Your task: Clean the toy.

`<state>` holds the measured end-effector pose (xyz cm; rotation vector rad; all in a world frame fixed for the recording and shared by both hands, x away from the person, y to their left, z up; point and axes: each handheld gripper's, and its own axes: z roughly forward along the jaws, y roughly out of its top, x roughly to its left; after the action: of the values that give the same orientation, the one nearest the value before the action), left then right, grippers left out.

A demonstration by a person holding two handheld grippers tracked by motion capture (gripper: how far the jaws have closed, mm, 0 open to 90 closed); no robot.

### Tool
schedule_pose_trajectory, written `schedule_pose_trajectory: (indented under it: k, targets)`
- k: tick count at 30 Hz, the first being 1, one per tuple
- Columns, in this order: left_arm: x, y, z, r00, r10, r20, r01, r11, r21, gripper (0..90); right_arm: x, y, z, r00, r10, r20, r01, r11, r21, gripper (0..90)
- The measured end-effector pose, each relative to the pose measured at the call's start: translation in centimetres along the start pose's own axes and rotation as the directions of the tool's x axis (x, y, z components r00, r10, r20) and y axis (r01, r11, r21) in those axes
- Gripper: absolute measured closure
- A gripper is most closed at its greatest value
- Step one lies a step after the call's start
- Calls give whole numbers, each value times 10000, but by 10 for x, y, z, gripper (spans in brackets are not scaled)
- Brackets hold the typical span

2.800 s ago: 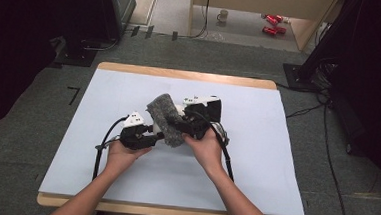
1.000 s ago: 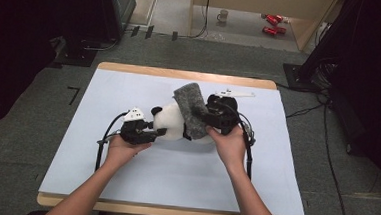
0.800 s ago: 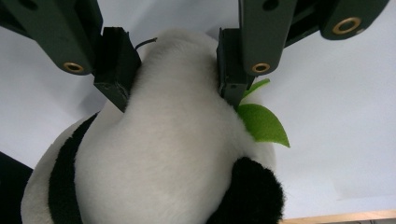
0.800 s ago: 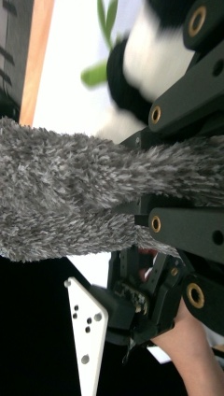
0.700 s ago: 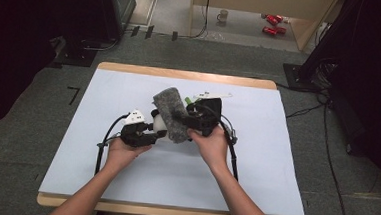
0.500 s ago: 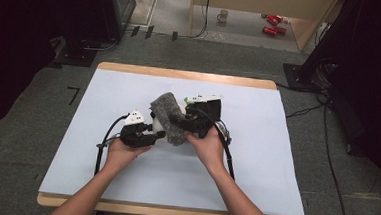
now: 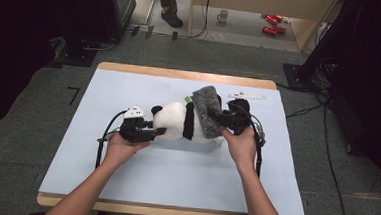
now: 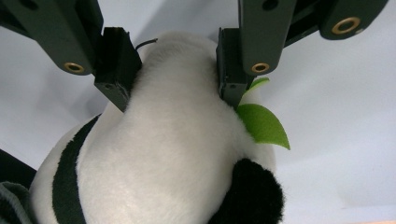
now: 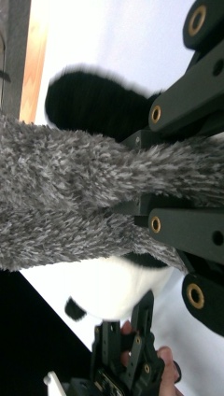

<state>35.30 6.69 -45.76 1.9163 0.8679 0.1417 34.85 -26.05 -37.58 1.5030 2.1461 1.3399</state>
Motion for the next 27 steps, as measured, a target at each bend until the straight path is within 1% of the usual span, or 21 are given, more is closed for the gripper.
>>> schedule_pose_trajectory:
  k: [3, 5, 8, 13, 15, 16, 17, 18, 21, 22, 23, 24, 27]
  targets:
    - [3, 2, 0, 10000, 49, 75, -50, 9999, 111, 561, -14, -5, -5, 9987, 498, -40, -499, 9986, -181, 778]
    - [4, 3, 1, 9999, 6, 117, -8, 9999, 152, 561, -19, -8, -8, 9979, 651, 18, -650, 9976, -225, 778]
    - [6, 5, 1, 9998, -8, 177, 5, 9998, 195, 561, -25, -11, -12, 9971, 686, 336, -678, 9974, -243, 779]
    - [9, 6, 2, 9995, -68, 295, 61, 9997, 228, 569, -39, -20, -14, 9925, 988, 716, -980, 9951, -144, 781]
    - [11, 7, 3, 9993, -116, 360, 108, 9997, 217, 577, -44, -24, -13, 9897, 1041, 984, -1049, 9945, 38, 781]
    - [12, 7, 3, 9992, -131, 366, 122, 9996, 239, 582, -48, -25, -14, 9863, 1094, 1235, -1127, 9934, 199, 782]
    - [13, 7, 3, 9988, -251, 428, 241, 9994, 235, 586, -50, -26, -14, 9841, 1097, 1395, -1142, 9932, 246, 782]
    - [13, 7, 3, 9986, -269, 463, 260, 9994, 216, 592, -54, -28, -15, 9811, 1245, 1483, -1300, 9911, 277, 782]
    - [14, 7, 3, 9983, -240, 537, 230, 9995, 200, 609, -57, -31, -15, 9825, 1473, 1138, -1512, 9882, 262, 783]
    - [14, 8, 3, 9977, -308, 610, 294, 9993, 241, 616, -56, -32, -12, 9842, 1529, 895, -1564, 9872, 328, 783]
    - [14, 8, 3, 9972, -365, 648, 350, 9991, 237, 625, -54, -33, -10, 9853, 1535, 754, -1568, 9868, 396, 785]
    - [15, 8, 2, 9970, -381, 669, 365, 9990, 249, 631, -53, -33, -8, 9862, 1495, 714, -1527, 9873, 428, 786]
    - [14, 11, -2, 9951, -505, 852, 471, 9980, 410, 643, -48, -31, -11, 9883, 1449, 475, -1471, 9880, 464, 788]
